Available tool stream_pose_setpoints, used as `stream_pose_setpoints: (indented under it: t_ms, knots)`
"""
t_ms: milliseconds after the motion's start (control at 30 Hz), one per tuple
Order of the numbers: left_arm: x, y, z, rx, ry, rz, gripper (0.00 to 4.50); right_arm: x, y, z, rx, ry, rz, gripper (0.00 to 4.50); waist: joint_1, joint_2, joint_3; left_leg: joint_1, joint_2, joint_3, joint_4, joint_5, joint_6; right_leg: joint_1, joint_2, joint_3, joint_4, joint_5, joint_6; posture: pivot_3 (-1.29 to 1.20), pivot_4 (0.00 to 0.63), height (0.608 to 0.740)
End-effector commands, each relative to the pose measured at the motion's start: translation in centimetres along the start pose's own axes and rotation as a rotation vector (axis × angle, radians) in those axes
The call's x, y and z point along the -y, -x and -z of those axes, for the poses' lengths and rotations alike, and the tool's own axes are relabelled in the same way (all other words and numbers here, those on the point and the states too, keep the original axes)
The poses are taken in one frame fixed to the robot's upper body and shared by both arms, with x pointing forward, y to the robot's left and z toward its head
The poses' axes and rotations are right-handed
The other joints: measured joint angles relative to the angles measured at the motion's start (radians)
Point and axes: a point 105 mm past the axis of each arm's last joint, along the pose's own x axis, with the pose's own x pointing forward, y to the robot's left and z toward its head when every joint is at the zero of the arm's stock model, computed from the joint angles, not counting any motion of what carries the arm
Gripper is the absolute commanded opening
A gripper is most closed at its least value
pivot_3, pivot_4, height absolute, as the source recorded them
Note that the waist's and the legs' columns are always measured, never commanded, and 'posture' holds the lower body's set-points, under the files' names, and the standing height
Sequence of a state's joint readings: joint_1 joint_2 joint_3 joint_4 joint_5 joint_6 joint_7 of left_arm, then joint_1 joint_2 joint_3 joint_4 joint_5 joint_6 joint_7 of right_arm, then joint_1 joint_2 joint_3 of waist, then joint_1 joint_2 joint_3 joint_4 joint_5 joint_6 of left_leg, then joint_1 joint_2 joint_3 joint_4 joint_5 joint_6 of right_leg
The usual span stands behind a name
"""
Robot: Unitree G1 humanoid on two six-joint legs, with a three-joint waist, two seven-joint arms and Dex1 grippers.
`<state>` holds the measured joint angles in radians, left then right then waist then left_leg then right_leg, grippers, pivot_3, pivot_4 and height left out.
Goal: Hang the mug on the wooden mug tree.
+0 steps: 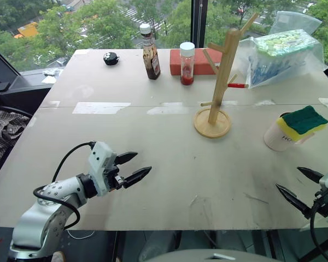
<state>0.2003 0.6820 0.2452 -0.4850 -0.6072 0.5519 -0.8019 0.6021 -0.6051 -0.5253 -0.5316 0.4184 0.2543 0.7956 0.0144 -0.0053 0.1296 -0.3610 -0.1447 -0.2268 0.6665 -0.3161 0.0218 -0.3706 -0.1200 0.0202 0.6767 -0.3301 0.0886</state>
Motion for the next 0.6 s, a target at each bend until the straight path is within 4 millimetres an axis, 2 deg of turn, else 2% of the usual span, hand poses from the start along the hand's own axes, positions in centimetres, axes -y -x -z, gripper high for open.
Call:
stream_pose_setpoints:
  t_ms: [33,200,333,400,500,600]
  knots:
    - [-0.1,-0.6,-1.1,0.058,-0.028,0.027,3.95,0.0,-0.4,-1.2,0.051,0.060,0.035,4.36,0.000,0.000,0.000,0.000,0.000,0.000,0.000,0.000,0.000,0.000,0.000,0.000,0.000,0.000,0.000,0.00,0.150,0.740]
    - [0.1,-2.0,-2.4,0.146,-0.023,0.088,3.95,-0.9,-1.4,-2.5,0.118,0.042,0.087,4.36,0.001,0.000,0.000,0.000,0.000,0.000,0.001,0.000,0.000,0.000,0.000,0.000,0.002,0.000,0.000,0.00,0.150,0.740]
    - [3.0,-1.9,-4.7,0.234,-0.096,0.292,3.95,1.4,-0.4,-3.7,0.090,0.125,0.252,4.36,-0.001,0.000,0.001,0.000,0.000,0.000,0.001,0.000,0.000,0.000,0.000,0.000,0.000,0.000,0.000,0.00,0.150,0.740]
    - [4.2,-1.7,-5.2,0.229,-0.115,0.399,3.95,2.2,0.4,-4.5,0.079,0.154,0.310,4.36,-0.001,0.000,0.001,0.000,0.000,0.002,0.000,0.000,0.000,-0.002,0.000,0.000,0.001,0.000,0.000,0.00,0.150,0.740]
    - [4.9,-1.8,-5.8,0.226,-0.131,0.484,3.95,2.9,1.5,-5.2,0.080,0.131,0.368,4.36,0.001,0.000,0.001,0.000,0.001,0.001,-0.001,0.000,0.000,-0.002,0.001,0.001,0.001,0.000,0.000,0.00,0.150,0.740]
    - [5.2,-2.3,-7.2,0.273,-0.153,0.525,3.95,3.7,2.1,-6.8,0.118,0.186,0.416,4.36,0.001,0.000,0.001,-0.001,0.000,0.001,0.000,0.000,0.000,-0.001,0.001,0.001,0.001,0.000,0.000,0.00,0.150,0.740]
